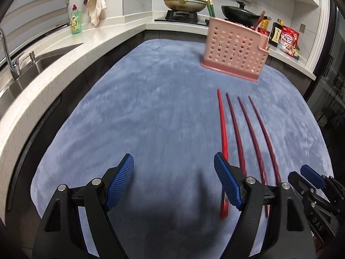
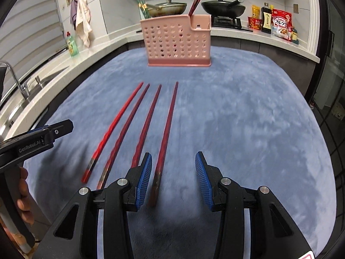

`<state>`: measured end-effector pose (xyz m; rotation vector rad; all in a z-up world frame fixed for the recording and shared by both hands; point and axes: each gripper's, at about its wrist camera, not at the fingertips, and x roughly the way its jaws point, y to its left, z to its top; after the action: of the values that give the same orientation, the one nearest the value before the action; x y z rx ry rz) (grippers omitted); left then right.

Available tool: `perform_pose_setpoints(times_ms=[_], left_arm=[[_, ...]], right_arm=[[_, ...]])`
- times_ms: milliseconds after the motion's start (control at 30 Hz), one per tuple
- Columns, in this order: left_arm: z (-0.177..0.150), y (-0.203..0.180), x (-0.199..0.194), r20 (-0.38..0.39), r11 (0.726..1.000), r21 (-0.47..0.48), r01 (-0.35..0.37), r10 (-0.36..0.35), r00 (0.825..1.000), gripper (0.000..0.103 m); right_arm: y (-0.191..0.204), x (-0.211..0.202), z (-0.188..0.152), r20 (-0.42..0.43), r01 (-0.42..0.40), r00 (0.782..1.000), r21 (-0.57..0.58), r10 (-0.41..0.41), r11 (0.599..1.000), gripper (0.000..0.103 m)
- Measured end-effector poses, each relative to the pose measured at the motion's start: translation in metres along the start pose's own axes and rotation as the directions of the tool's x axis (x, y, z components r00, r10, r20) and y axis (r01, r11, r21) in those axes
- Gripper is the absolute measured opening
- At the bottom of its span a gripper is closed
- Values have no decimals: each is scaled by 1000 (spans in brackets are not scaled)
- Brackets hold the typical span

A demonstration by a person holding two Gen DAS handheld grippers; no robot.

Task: Organize utensils
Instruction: 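Move both open grippers back over the red chopsticks on the mat, then close the right gripper on a red chopstick while the left grips another red chopstick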

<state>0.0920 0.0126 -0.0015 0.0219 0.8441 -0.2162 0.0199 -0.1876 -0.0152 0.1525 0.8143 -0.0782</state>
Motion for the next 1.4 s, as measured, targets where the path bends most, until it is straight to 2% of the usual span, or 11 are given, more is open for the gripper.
perform_pose_setpoints(times_ms=[67,300,433,567,1100,1400], left_arm=[[-7,1,0,-5,1000,6,0,0,1000,73],[-17,4,-5,-4,1000,1,21,-21,1000,73],[-21,4,-5,-12,1000,6,25,-25,1000,73],[-25,-1,-4,-24,999,14,32,-31,999,73],[-31,-24,8,-59,995,36,96,-93,994,75],[-34,-30,19,-64,996,69,64,-59,996,73]], right_arm=[[3,2,-3,-5,-8,1000,-1,8,1000,37],[10,16,-13,-41,-9,999,-14,9,1000,19],[11,18,-17,-38,-8,999,-21,8,1000,16],[10,18,-18,-35,-5,999,-24,5,1000,9],[-9,11,-25,-28,-1,1000,41,3,999,7],[-8,12,-25,-29,-2,1000,41,3,999,7]])
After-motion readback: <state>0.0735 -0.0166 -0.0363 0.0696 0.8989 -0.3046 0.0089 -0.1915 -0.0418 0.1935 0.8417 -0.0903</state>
